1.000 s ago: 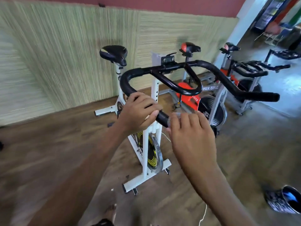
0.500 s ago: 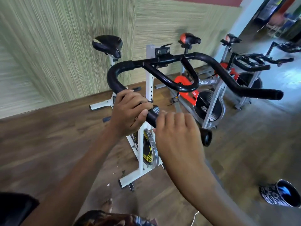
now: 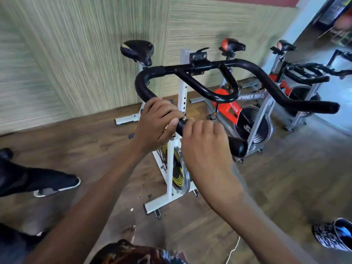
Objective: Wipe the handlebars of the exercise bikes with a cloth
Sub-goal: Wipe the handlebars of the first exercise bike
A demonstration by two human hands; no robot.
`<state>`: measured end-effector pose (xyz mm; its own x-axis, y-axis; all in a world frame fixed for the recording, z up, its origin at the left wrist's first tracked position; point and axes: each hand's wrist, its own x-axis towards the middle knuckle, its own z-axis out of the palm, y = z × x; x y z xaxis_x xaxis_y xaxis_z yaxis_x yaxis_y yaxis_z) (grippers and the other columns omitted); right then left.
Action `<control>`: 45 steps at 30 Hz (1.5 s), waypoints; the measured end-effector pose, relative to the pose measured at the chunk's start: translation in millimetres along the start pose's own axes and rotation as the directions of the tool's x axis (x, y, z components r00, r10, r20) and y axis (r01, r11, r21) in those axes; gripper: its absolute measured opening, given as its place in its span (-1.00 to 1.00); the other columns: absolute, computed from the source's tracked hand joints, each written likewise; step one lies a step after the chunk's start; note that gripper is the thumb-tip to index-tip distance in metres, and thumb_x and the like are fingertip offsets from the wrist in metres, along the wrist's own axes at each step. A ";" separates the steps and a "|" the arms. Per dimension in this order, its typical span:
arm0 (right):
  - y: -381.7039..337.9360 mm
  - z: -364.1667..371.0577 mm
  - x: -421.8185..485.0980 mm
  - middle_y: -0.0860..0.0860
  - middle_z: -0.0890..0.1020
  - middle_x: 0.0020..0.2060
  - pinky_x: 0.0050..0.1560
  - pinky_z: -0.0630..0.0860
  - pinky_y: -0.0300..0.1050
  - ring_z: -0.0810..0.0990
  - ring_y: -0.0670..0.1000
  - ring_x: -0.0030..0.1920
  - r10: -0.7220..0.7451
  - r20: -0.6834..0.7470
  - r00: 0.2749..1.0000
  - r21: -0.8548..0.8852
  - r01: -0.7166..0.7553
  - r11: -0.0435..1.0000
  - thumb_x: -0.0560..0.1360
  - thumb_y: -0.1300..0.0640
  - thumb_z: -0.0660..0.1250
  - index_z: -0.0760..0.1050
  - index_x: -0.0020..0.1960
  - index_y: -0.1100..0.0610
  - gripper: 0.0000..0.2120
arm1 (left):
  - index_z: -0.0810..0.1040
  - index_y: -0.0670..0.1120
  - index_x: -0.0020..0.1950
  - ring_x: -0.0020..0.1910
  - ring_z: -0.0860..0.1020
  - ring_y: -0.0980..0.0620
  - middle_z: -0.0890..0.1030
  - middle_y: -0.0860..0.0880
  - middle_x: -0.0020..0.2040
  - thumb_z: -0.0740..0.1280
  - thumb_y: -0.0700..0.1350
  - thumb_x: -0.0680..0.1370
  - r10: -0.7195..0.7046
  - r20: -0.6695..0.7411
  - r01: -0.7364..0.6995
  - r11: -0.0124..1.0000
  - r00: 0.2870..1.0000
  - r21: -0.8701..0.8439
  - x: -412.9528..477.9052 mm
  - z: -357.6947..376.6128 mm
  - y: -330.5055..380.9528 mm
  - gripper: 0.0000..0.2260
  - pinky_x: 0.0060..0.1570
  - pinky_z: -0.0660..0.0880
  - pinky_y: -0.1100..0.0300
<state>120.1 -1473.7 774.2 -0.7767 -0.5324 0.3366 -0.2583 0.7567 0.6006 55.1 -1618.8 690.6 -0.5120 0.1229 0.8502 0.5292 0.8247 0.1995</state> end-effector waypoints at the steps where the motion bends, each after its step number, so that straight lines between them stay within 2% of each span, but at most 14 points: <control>1: 1.7 2.2 -1.6 0.00 0.62 -0.26 -0.16 0.46 -0.10 0.57 0.03 -0.25 -0.012 -0.023 1.000 0.007 0.012 1.000 0.51 0.14 0.09 0.62 0.04 0.10 -0.67 | 0.64 -0.15 -0.02 0.01 0.57 -0.09 0.63 -0.05 -0.07 0.02 -0.04 0.67 0.002 0.017 -0.003 1.000 1.000 0.002 0.6 -2.1 1.0 -0.58 0.26 0.29 0.02; 3: 13.1 2.2 -9.3 0.02 0.62 -0.26 -0.19 0.43 -0.11 0.56 0.04 -0.26 -0.034 -0.072 0.997 0.028 0.036 0.999 0.50 0.09 0.18 0.61 0.01 0.11 -0.75 | 0.64 -0.14 -0.01 0.02 0.57 -0.09 0.63 -0.04 -0.05 0.02 -0.04 0.67 0.007 0.055 -0.008 1.000 0.998 0.018 2.2 -6.2 2.3 -0.59 0.27 0.29 0.02; 6: 32.0 -3.9 -26.4 0.09 0.60 -0.22 -0.15 0.43 -0.07 0.54 0.11 -0.23 -0.046 -0.127 0.991 -0.031 0.042 0.999 0.49 0.24 0.02 0.57 0.04 0.17 -0.65 | 0.64 -0.11 0.02 0.06 0.56 -0.06 0.63 -0.01 -0.03 0.02 -0.03 0.67 0.002 0.102 -0.003 1.000 0.995 0.017 1.2 -9.3 0.3 -0.60 0.31 0.27 0.01; 8: 29.2 -3.4 -27.7 0.10 0.58 -0.22 -0.11 0.42 -0.04 0.52 0.13 -0.22 -0.030 -0.143 0.989 -0.088 0.017 0.996 0.52 0.26 0.04 0.55 0.05 0.19 -0.69 | 0.65 -0.10 0.03 0.08 0.55 -0.03 0.63 -0.01 -0.02 0.05 -0.05 0.66 0.004 0.105 -0.006 1.000 0.994 0.016 -0.3 -9.5 -2.1 -0.63 0.33 0.25 0.01; 13: -17.0 15.7 -14.2 0.15 0.60 -0.12 0.13 0.47 0.05 0.55 0.18 -0.09 0.141 -0.154 0.978 -0.046 -0.150 0.988 0.58 0.14 0.21 0.53 0.17 0.24 -0.74 | 0.65 -0.10 0.02 0.03 0.54 -0.03 0.64 -0.02 -0.04 0.06 -0.05 0.66 0.091 0.058 -0.090 0.996 0.994 -0.011 2.7 -4.8 -12.1 -0.63 0.26 0.28 0.01; 18: -14.7 26.2 -41.1 0.05 0.60 0.18 0.47 0.12 0.11 0.53 0.06 0.28 0.188 -0.320 0.929 -0.027 -0.207 0.978 0.64 0.12 0.14 0.46 0.34 0.14 -0.68 | 0.63 -0.08 0.06 0.06 0.53 -0.03 0.63 0.00 -0.01 0.07 -0.05 0.66 0.113 0.085 -0.106 0.991 0.990 -0.077 2.4 -7.4 -12.1 -0.67 0.24 0.30 -0.03; 21: -12.9 31.9 -49.7 -0.01 0.56 0.29 0.50 -0.04 0.12 0.43 0.00 0.39 0.275 -0.391 0.878 -0.089 -0.334 0.938 0.59 0.06 0.26 0.45 0.38 0.09 -0.63 | 0.62 -0.07 0.07 0.08 0.52 -0.02 0.63 0.00 0.01 0.07 -0.05 0.65 0.096 0.110 -0.089 0.994 0.989 -0.067 3.6 -9.3 -13.0 -0.67 0.26 0.30 -0.03; 24: -30.0 45.2 -41.7 0.02 0.48 0.37 0.52 -0.13 0.14 0.30 0.02 0.44 0.354 -0.423 0.834 -0.069 -0.419 0.905 0.63 0.02 0.16 0.40 0.42 0.11 -0.60 | 0.62 -0.07 0.09 0.09 0.52 -0.03 0.62 0.00 0.01 0.08 -0.07 0.64 0.073 0.142 -0.064 0.996 0.987 -0.067 1.8 -10.8 -11.2 -0.69 0.31 0.25 0.00; 28: -46.2 65.1 -30.4 0.02 0.41 0.43 0.52 -0.14 0.14 0.26 0.00 0.46 0.252 -0.431 0.867 -0.133 -0.337 0.932 0.56 0.02 0.26 0.29 0.49 0.10 -0.47 | 0.60 -0.08 0.12 0.10 0.51 -0.04 0.60 0.00 0.02 -0.01 -0.03 0.67 0.045 0.176 -0.034 0.997 0.983 -0.065 3.0 -12.8 -7.7 -0.61 0.32 0.24 -0.01; 30: -38.6 68.3 -39.8 -0.04 0.36 0.45 0.51 -0.18 0.15 0.22 0.01 0.49 0.213 -0.458 0.863 -0.197 -0.333 0.922 0.56 0.08 0.21 0.24 0.52 0.05 -0.47 | 0.60 -0.08 0.12 0.11 0.50 -0.04 0.60 0.00 0.02 -0.01 -0.03 0.67 0.044 0.185 -0.034 0.998 0.982 -0.060 2.8 -13.1 -8.5 -0.61 0.32 0.25 -0.02; 35: -18.8 64.6 -59.3 -0.04 0.29 0.50 0.50 -0.17 0.16 -0.02 0.05 0.57 0.292 -0.516 0.805 -0.196 -0.443 0.875 0.53 0.07 0.28 0.20 0.53 0.04 -0.40 | 0.61 -0.08 0.09 0.10 0.50 -0.03 0.61 0.00 0.01 0.07 -0.07 0.64 0.016 0.201 -0.001 0.997 0.980 -0.074 3.1 -14.5 -5.5 -0.68 0.31 0.26 -0.03; 37: -24.9 65.5 -50.7 0.00 0.37 0.45 0.51 -0.12 0.14 0.01 0.08 0.56 0.310 -0.529 0.790 -0.122 -0.432 0.894 0.59 0.02 0.22 0.26 0.50 0.07 -0.50 | 0.60 -0.08 0.09 0.11 0.50 -0.04 0.60 -0.01 0.01 0.06 -0.07 0.64 0.001 0.211 0.013 0.998 0.978 -0.069 2.6 -14.6 -5.2 -0.68 0.32 0.26 -0.04; 41: -25.6 63.0 -43.3 0.02 0.46 0.39 0.51 -0.12 0.14 0.29 0.03 0.47 0.228 -0.505 0.832 -0.134 -0.336 0.932 0.64 -0.03 0.13 0.32 0.47 0.10 -0.56 | 0.58 -0.09 0.09 0.11 0.49 -0.04 0.59 -0.01 0.01 0.06 -0.07 0.63 -0.044 0.231 0.052 0.998 0.972 -0.030 3.4 -15.5 2.3 -0.69 0.39 0.21 -0.03; 45: -7.6 65.1 -57.4 -0.05 0.42 0.42 0.49 -0.17 0.16 0.24 -0.04 0.48 0.169 -0.534 0.828 -0.228 -0.334 0.915 0.56 -0.03 0.24 0.29 0.49 0.03 -0.47 | 0.57 -0.09 0.04 0.09 0.46 -0.01 0.57 -0.01 -0.03 0.06 -0.07 0.62 -0.106 0.194 0.103 0.994 0.975 0.025 2.9 -13.4 15.7 -0.71 0.42 0.18 -0.05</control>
<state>129.3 -1424.2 703.1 -0.3799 -0.5156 0.7680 0.1542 0.7834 0.6022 71.0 -1612.9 702.7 -0.6866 0.1393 0.7136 0.4565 0.8465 0.2740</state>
